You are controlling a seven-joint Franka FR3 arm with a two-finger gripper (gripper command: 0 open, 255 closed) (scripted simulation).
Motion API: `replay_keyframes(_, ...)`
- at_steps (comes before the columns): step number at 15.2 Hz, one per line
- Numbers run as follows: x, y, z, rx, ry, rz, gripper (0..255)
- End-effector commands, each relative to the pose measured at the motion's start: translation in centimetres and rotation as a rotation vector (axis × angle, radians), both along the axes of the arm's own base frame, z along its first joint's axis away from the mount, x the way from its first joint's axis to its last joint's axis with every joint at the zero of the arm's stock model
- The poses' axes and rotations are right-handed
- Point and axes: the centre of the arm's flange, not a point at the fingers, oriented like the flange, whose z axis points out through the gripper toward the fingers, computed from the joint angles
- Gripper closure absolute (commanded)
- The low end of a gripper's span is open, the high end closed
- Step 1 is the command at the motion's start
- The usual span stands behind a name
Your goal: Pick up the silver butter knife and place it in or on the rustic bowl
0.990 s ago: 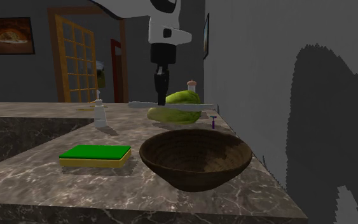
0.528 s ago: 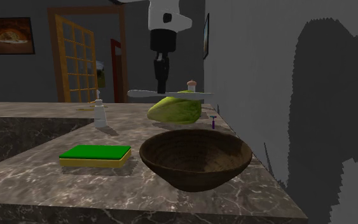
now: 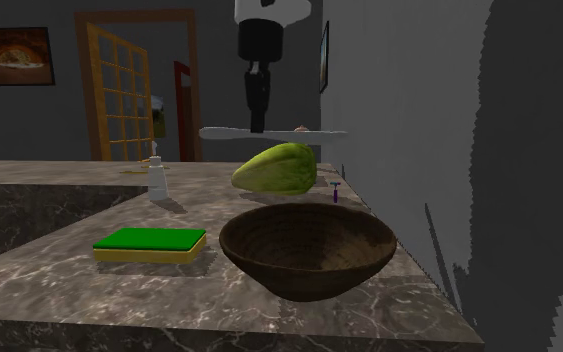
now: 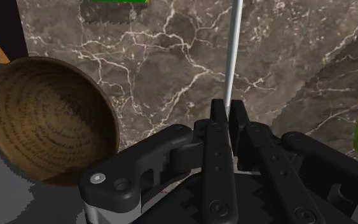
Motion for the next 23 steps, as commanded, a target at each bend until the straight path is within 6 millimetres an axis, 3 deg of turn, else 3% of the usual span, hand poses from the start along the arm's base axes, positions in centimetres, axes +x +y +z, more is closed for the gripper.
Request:
replay_keyframes(1, -0.6, -2.6, 0.3, 0.002, 0.000, 0.001, 255)
replay_keyframes(15, -3.8, -20.6, 2.0, 0.002, 0.000, 0.001, 255)
replay_keyframes(23, -3.8, -20.6, -2.2, 0.002, 0.000, 0.001, 255)
